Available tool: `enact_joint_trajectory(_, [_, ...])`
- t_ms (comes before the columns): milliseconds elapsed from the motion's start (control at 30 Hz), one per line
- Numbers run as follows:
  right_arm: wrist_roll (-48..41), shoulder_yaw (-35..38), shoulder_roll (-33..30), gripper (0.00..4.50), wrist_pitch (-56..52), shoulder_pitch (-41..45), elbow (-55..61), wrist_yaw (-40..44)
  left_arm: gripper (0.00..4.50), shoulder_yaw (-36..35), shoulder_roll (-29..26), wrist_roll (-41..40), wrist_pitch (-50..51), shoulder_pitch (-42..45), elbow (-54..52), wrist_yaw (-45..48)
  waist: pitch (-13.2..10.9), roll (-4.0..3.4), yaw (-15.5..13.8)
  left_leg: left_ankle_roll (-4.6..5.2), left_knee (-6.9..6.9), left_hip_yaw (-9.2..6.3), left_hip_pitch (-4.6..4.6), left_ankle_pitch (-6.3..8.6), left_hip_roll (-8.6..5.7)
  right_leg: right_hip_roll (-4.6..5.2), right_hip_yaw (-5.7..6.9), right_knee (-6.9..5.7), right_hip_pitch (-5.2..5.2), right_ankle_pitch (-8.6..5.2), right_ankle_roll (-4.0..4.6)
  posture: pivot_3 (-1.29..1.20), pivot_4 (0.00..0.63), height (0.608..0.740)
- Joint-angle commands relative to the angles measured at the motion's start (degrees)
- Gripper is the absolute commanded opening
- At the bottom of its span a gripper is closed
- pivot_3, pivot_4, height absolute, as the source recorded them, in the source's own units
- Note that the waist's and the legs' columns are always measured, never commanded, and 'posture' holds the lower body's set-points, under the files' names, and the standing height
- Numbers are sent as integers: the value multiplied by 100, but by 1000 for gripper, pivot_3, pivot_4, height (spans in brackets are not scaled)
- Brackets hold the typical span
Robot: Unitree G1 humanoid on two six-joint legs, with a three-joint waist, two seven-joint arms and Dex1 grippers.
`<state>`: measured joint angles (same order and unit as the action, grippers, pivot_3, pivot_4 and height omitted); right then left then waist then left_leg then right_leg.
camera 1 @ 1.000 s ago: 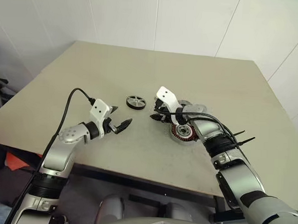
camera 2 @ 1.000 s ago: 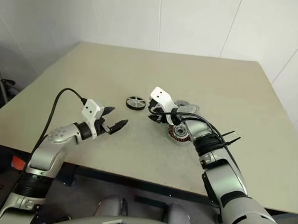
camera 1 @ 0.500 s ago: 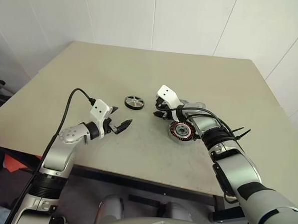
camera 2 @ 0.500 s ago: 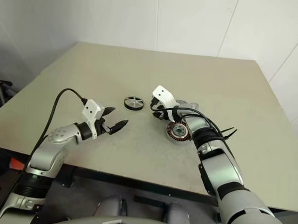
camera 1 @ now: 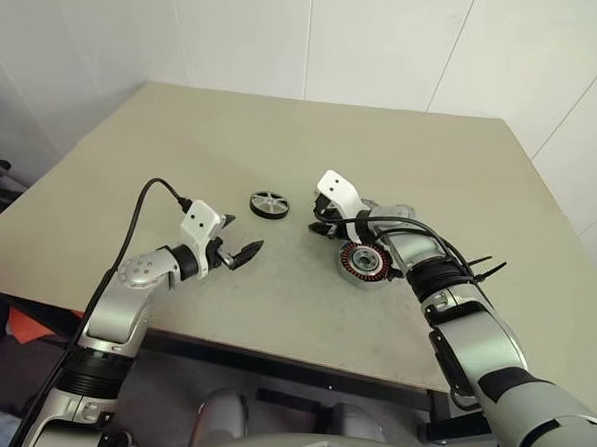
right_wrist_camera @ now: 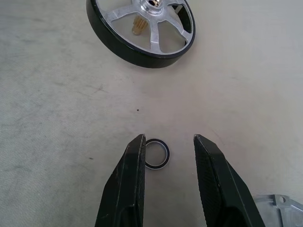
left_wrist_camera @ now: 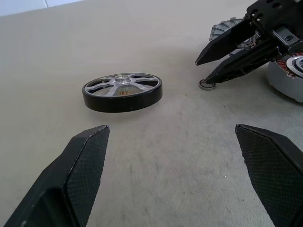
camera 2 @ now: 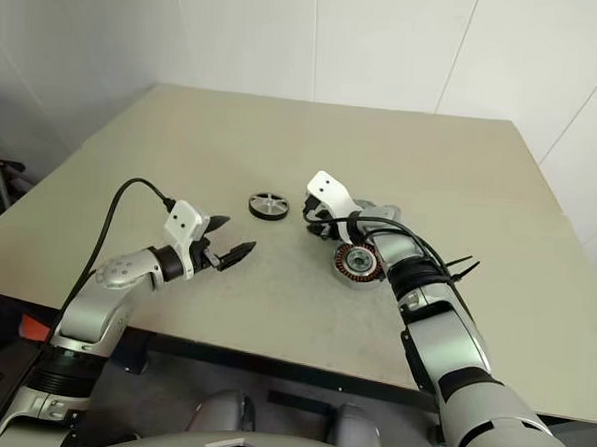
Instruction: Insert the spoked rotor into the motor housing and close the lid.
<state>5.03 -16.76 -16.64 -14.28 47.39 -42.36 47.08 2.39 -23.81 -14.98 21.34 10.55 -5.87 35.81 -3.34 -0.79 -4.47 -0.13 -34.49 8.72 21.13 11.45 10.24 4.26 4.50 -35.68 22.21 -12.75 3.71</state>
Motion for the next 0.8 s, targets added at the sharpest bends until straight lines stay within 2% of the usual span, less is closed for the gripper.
enact_joint_trajectory(33, [6,52,-66,1729,-88,-100,160,71,4500,-49,-46,15,-61,2,-213,-1,0,0,0,0,0,0,0,0,0,0,0,0,0,0,0,0,0,740])
enact_joint_trajectory(800, [217,-86,21,1729,-236,-281,96,202,4500,-94,-50,50,-84,-13,-202,-23,1,1,39,-1,0,0,-13,0,1,0,0,-1,-10,0,0,0,0,740])
